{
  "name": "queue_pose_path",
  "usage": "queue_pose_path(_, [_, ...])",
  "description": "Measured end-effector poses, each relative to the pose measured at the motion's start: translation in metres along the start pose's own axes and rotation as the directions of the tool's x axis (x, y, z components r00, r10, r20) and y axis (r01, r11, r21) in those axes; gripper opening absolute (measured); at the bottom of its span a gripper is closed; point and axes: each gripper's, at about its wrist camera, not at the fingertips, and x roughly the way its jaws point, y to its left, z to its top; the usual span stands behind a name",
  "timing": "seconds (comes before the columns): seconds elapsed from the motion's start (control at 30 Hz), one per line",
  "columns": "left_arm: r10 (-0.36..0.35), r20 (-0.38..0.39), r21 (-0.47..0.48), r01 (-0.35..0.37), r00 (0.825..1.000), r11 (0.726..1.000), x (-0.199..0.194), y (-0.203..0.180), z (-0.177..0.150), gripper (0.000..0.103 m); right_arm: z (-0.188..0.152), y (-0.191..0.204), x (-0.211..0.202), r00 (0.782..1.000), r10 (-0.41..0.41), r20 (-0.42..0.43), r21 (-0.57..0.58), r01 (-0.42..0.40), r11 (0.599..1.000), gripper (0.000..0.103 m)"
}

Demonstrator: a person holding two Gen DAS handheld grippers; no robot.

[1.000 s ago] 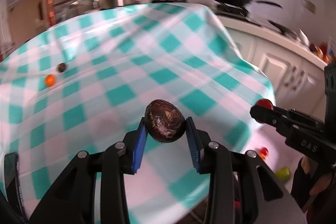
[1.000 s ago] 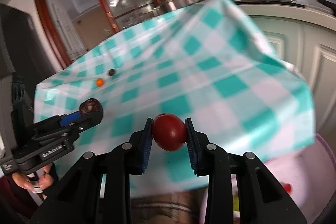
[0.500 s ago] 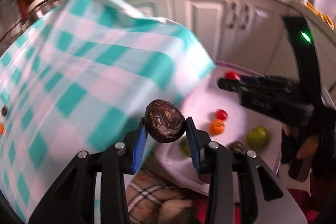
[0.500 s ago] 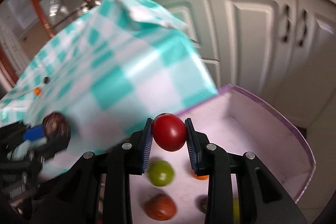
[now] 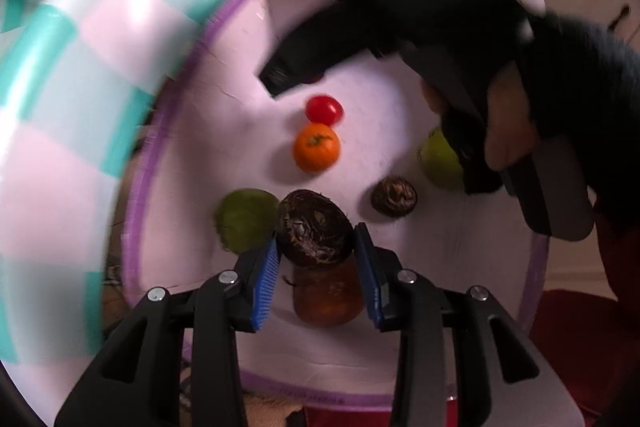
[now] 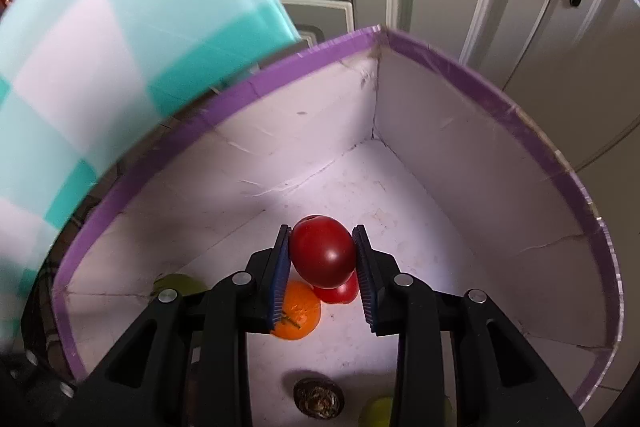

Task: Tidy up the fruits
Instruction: 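Move both tools back over the last fruits on the table, then grasp the last dark brown round fruit with the right tool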

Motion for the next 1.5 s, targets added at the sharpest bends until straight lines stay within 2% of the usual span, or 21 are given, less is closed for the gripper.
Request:
queue_pose_path(0.13, [-0.035, -0.003, -0.019, 0.035, 0.999, 0.999, 0.008, 0.004, -0.002, 0.040, -0.003, -0.003, 0.005, 1.000, 0.007, 0.002, 0.012, -0.007, 1.000, 0.035])
queue_pose_path(0.2, [-0.061, 0.015, -0.047, 0.061, 0.998, 0.997, 0.006, 0.010, -0.004, 0.054, -0.004, -0.006, 0.001, 1.000, 0.020, 0.014, 0.037, -0.021, 0.999, 0.043])
queue_pose_path(0.3, [-0.073, 0.089, -0.094, 0.081, 0.993, 0.992, -0.008, 0.023, -0.009, 0.070, -0.003, -0.011, -0.011, 0.997, 0.045, 0.058, 0.061, -0.049, 0.997, 0.052])
queue_pose_path(0.4, [-0.052, 0.176, -0.124, 0.074, 0.983, 0.989, -0.035, 0.037, -0.017, 0.072, -0.001, -0.015, -0.032, 0.994, 0.049, 0.098, 0.083, -0.058, 0.995, 0.053])
queue_pose_path(0.5, [0.005, 0.337, -0.155, 0.050, 0.942, 0.987, -0.086, 0.056, -0.029, 0.083, -0.001, -0.013, -0.065, 0.983, 0.069, 0.169, 0.081, -0.084, 0.993, 0.057])
queue_pose_path(0.53, [0.047, 0.398, -0.180, 0.028, 0.916, 0.983, -0.107, 0.066, -0.038, 0.087, -0.001, -0.009, -0.079, 0.976, 0.079, 0.204, 0.061, -0.093, 0.994, 0.058])
queue_pose_path(0.6, [0.143, 0.495, -0.249, -0.018, 0.857, 0.968, -0.143, 0.084, -0.055, 0.097, -0.002, 0.005, -0.114, 0.940, 0.136, 0.312, -0.011, -0.139, 0.990, 0.061])
queue_pose_path(0.63, [0.213, 0.540, -0.306, -0.046, 0.814, 0.951, -0.161, 0.097, -0.068, 0.101, -0.005, 0.019, -0.141, 0.898, 0.187, 0.397, -0.065, -0.175, 0.982, 0.069])
queue_pose_path(0.67, [0.288, 0.573, -0.369, -0.073, 0.767, 0.927, -0.179, 0.110, -0.082, 0.101, -0.007, 0.028, -0.158, 0.867, 0.212, 0.451, -0.097, -0.189, 0.977, 0.085])
queue_pose_path(0.7, [0.377, 0.588, -0.448, -0.100, 0.715, 0.889, -0.195, 0.127, -0.098, 0.101, -0.010, 0.041, -0.179, 0.819, 0.239, 0.521, -0.137, -0.196, 0.971, 0.091])
queue_pose_path(0.77, [0.492, 0.558, -0.548, -0.148, 0.668, 0.823, -0.216, 0.154, -0.117, 0.101, -0.013, 0.075, -0.215, 0.733, 0.290, 0.615, -0.226, -0.189, 0.956, 0.098])
queue_pose_path(0.83, [0.583, 0.495, -0.639, -0.185, 0.644, 0.747, -0.227, 0.187, -0.135, 0.101, -0.010, 0.114, -0.237, 0.685, 0.341, 0.644, -0.307, -0.177, 0.935, 0.099])
queue_pose_path(0.9, [0.657, 0.410, -0.728, -0.208, 0.632, 0.654, -0.236, 0.222, -0.156, 0.101, -0.005, 0.152, -0.242, 0.668, 0.388, 0.635, -0.365, -0.183, 0.913, 0.099])
queue_pose_path(0.93, [0.679, 0.382, -0.759, -0.206, 0.627, 0.617, -0.241, 0.239, -0.165, 0.101, -0.001, 0.171, -0.242, 0.676, 0.403, 0.617, -0.384, -0.188, 0.904, 0.099])
queue_pose_path(0.97, [0.707, 0.333, -0.803, -0.206, 0.624, 0.559, -0.243, 0.263, -0.177, 0.101, 0.006, 0.192, -0.238, 0.689, 0.423, 0.588, -0.405, -0.202, 0.892, 0.099])
queue_pose_path(1.03, [0.728, 0.252, -0.855, -0.206, 0.638, 0.476, -0.243, 0.297, -0.196, 0.101, 0.021, 0.233, -0.221, 0.723, 0.473, 0.504, -0.435, -0.260, 0.862, 0.099])
queue_pose_path(1.13, [0.737, 0.101, -0.926, -0.208, 0.668, 0.315, -0.243, 0.363, -0.228, 0.101, 0.041, 0.291, -0.200, 0.760, 0.494, 0.423, -0.443, -0.302, 0.844, 0.099])
queue_pose_path(1.17, [0.736, 0.029, -0.946, -0.218, 0.677, 0.238, -0.241, 0.389, -0.241, 0.101, 0.049, 0.315, -0.189, 0.772, 0.496, 0.397, -0.454, -0.305, 0.837, 0.099])
queue_pose_path(1.23, [0.726, -0.066, -0.966, -0.225, 0.685, 0.124, -0.239, 0.432, -0.263, 0.101, 0.060, 0.350, -0.169, 0.784, 0.510, 0.355, -0.472, -0.321, 0.821, 0.099])
queue_pose_path(1.37, [0.704, -0.179, -0.975, -0.220, 0.687, -0.033, -0.239, 0.488, -0.301, 0.101, 0.092, 0.428, -0.122, 0.820, 0.513, 0.255, -0.486, -0.350, 0.801, 0.099])
queue_pose_path(1.5, [0.689, -0.203, -0.979, -0.147, 0.696, -0.140, -0.240, 0.513, -0.345, 0.101, 0.115, 0.489, -0.091, 0.836, 0.507, 0.211, -0.511, -0.348, 0.786, 0.099])
